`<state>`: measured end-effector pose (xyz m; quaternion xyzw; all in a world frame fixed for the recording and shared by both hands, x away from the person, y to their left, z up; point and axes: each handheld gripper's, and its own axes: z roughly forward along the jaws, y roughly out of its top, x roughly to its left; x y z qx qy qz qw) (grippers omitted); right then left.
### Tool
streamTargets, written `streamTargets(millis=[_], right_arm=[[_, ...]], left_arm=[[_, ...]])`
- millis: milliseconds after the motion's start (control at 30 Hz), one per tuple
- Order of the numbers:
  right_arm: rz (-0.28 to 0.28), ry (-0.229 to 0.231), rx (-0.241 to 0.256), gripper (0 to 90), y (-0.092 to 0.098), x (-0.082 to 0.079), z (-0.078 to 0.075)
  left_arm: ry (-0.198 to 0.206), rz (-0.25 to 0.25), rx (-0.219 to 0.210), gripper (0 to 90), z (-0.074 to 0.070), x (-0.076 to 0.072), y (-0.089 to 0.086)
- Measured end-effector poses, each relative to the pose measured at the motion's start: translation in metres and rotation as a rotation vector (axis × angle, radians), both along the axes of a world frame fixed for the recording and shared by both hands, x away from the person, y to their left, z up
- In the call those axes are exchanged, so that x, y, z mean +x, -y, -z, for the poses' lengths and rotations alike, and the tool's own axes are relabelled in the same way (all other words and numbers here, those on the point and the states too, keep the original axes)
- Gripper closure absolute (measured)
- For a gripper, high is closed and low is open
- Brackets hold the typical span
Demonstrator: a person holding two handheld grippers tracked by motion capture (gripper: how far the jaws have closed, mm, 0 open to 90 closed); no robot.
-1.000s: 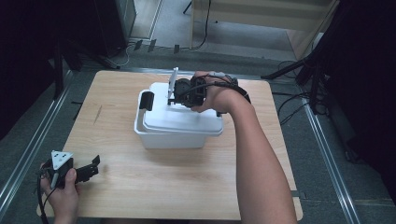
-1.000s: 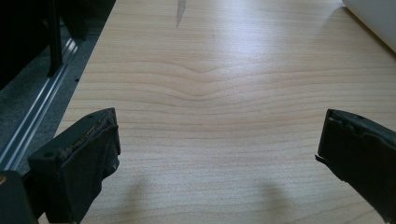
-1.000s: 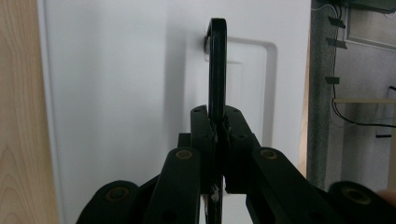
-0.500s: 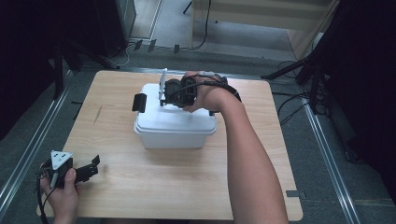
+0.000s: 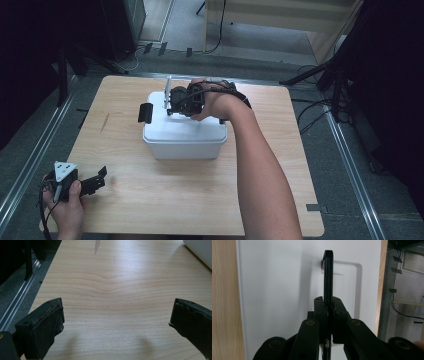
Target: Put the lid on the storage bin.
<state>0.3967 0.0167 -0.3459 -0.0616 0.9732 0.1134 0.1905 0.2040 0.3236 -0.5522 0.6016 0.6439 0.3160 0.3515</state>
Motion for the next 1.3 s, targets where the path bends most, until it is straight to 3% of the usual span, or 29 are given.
streamTargets(millis=[333,367,433,500,667,833,967,1300], right_arm=[[-0.005,-0.005,0.007,84.2,-0.001,0.002,0.006],[0.007,-0.025,0.015,79.4,0.000,0.001,0.006],[0.023,-0.062,0.041,61.0,0.000,0.002,0.006],[0.047,-0.045,0.038,48.2,0.002,0.002,0.005],[0.109,-0.124,0.018,17.9,0.006,-0.005,0.001],[0.145,-0.146,0.010,0.0,0.013,-0.011,-0.004],[0.184,-0.207,0.048,0.0,0.024,-0.011,-0.008],[0.227,-0.215,0.091,0.0,0.053,-0.018,-0.010]], left_arm=[[0.000,-0.001,-0.003,0.0,0.000,0.000,0.000],[-0.001,-0.001,-0.004,0.0,0.000,0.000,0.000],[0.000,-0.003,-0.008,0.0,0.000,0.000,-0.001],[-0.002,0.000,-0.012,0.0,0.000,0.000,-0.001],[-0.003,0.001,-0.010,0.0,0.000,0.000,-0.001],[-0.004,-0.002,-0.012,0.0,0.000,0.000,-0.001],[-0.003,-0.003,-0.009,0.0,0.000,0.001,-0.001],[-0.001,-0.005,0.000,0.0,0.000,0.001,0.000]])
